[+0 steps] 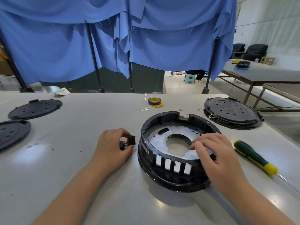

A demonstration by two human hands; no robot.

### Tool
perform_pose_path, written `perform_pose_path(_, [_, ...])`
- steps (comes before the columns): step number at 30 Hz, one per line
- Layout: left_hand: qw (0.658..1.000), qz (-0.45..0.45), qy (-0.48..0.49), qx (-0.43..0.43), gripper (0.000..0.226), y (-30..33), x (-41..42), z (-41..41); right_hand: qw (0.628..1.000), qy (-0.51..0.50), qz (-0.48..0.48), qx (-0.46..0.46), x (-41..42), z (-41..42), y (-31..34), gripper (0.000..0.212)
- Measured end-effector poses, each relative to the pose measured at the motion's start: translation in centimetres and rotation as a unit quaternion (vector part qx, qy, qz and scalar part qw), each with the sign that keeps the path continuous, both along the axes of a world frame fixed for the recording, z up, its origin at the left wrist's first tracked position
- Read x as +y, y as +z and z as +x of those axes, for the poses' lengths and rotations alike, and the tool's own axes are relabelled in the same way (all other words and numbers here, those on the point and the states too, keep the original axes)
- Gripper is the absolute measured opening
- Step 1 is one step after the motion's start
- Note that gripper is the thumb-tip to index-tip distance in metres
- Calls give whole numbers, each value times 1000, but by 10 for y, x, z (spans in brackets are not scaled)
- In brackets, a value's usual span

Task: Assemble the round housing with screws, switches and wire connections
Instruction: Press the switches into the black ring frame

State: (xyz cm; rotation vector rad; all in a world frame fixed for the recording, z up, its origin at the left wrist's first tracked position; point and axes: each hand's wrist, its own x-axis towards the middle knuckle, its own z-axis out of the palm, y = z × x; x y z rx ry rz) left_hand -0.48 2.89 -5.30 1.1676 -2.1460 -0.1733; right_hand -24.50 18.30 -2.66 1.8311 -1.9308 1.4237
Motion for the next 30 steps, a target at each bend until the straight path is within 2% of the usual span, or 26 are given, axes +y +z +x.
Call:
perform_pose_path(4, [993, 44, -34, 101, 30, 12, 11, -4, 1000, -1, 11, 2, 1, 0, 1, 38])
perform_pose_path(10, [984, 67, -98, 131, 26, 51, 35, -10, 1000, 0, 23, 9, 1, 0, 3, 35])
perform_pose_path(13, [975, 125, -153, 99, 20, 65, 51, -10, 1000, -2, 26, 7, 1, -1, 2, 30])
perform_pose_path(20, [949, 220, -224, -13, 37, 66, 75, -15, 999, 4, 35, -2, 2, 0, 3, 33])
perform_pose_path(25, [963, 186, -187, -58, 40, 65, 79, -18, 999, -2, 45, 1, 4, 1, 4, 27])
perform_pose_path(30, [972, 145, -163, -90, 44, 63, 82, -24, 998, 3, 23, 53, 8, 9, 8, 30])
